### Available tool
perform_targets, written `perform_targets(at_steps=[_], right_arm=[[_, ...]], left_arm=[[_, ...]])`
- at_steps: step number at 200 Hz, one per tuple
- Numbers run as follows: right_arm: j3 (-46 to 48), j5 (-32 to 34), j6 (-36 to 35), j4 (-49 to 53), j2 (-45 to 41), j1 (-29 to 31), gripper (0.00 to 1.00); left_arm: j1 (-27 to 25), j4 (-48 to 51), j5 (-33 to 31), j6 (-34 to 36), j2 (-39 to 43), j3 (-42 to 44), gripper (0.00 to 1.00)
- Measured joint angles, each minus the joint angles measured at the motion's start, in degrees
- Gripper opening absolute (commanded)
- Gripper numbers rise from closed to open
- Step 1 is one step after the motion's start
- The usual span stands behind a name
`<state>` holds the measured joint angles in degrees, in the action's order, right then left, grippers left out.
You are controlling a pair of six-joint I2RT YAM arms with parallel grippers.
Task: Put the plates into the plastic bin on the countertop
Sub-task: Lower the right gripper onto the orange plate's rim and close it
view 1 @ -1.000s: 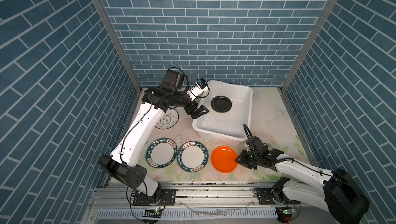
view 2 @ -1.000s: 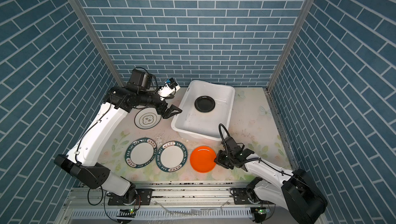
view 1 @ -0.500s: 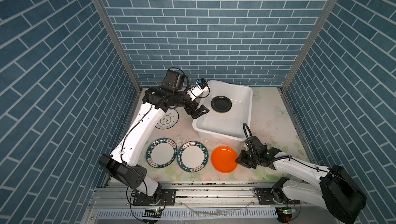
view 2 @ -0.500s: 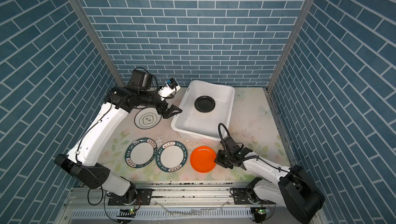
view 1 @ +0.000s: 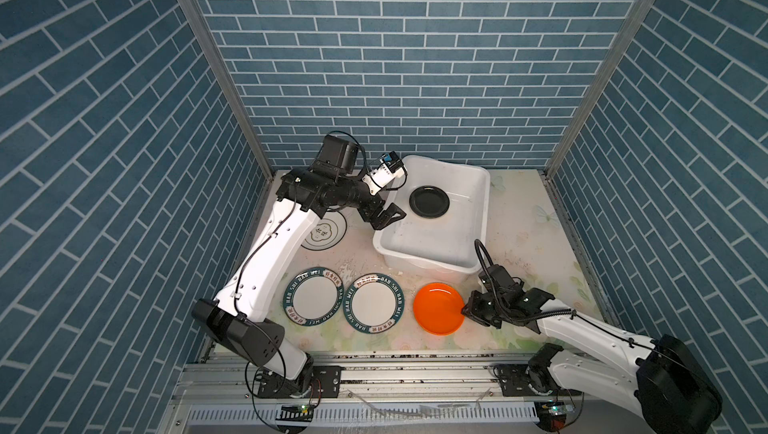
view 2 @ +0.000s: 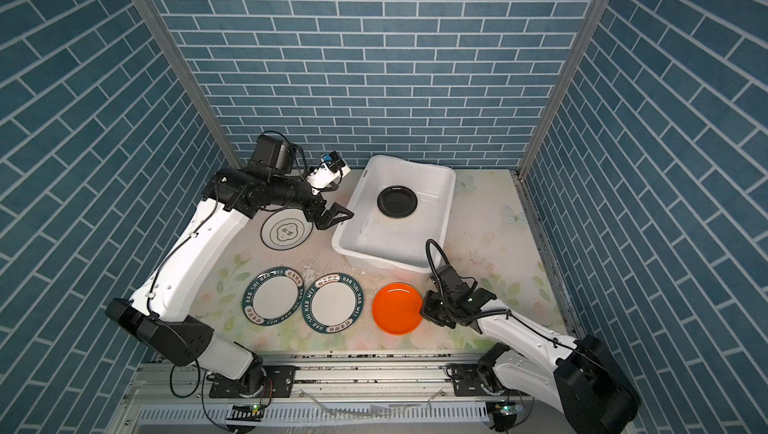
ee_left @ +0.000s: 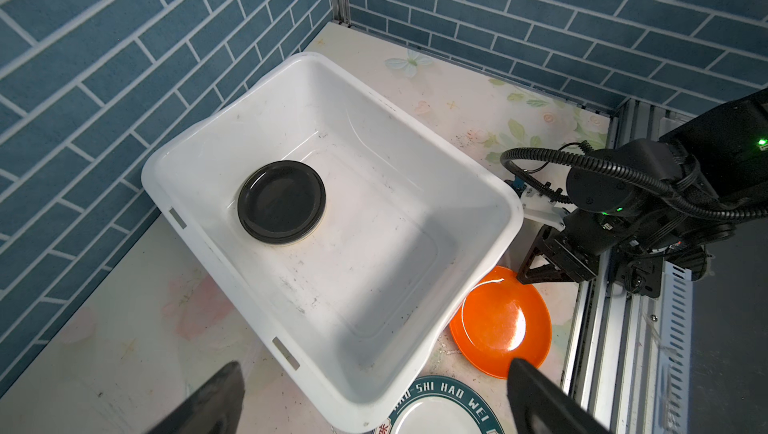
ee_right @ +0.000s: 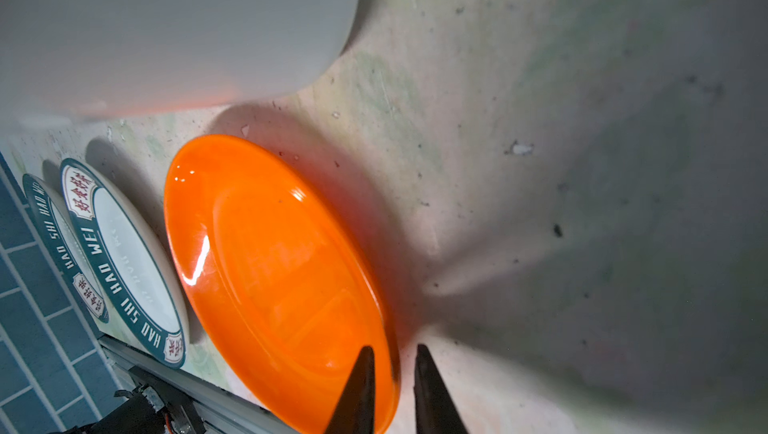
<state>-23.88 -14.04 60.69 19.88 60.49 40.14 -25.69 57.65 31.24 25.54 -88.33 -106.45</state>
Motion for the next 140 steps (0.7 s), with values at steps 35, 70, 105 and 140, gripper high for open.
perform_targets(at_steps=[35,70,105,140], right_arm=[[0.0,-0.2,0.07,-0.85,2.21,0.0,0.21],[0.0,-0.68,0.13,-2.49,4.33,0.0,0.19],[0.0,-0.74,0.2,-3.72,5.16,0.0,0.15],[0.02,-1.2,0.57,-4.9,4.57,0.0,0.07]], left_arm=[[0.0,-0.13,-0.09,0.0,0.0,0.02,1.0],[0.0,-0.15,-0.13,0.02,0.0,0.13,1.0],[0.0,-0.24,-0.13,0.17,0.0,0.46,1.0],[0.0,-0.52,-0.13,0.46,0.0,0.48,1.0]])
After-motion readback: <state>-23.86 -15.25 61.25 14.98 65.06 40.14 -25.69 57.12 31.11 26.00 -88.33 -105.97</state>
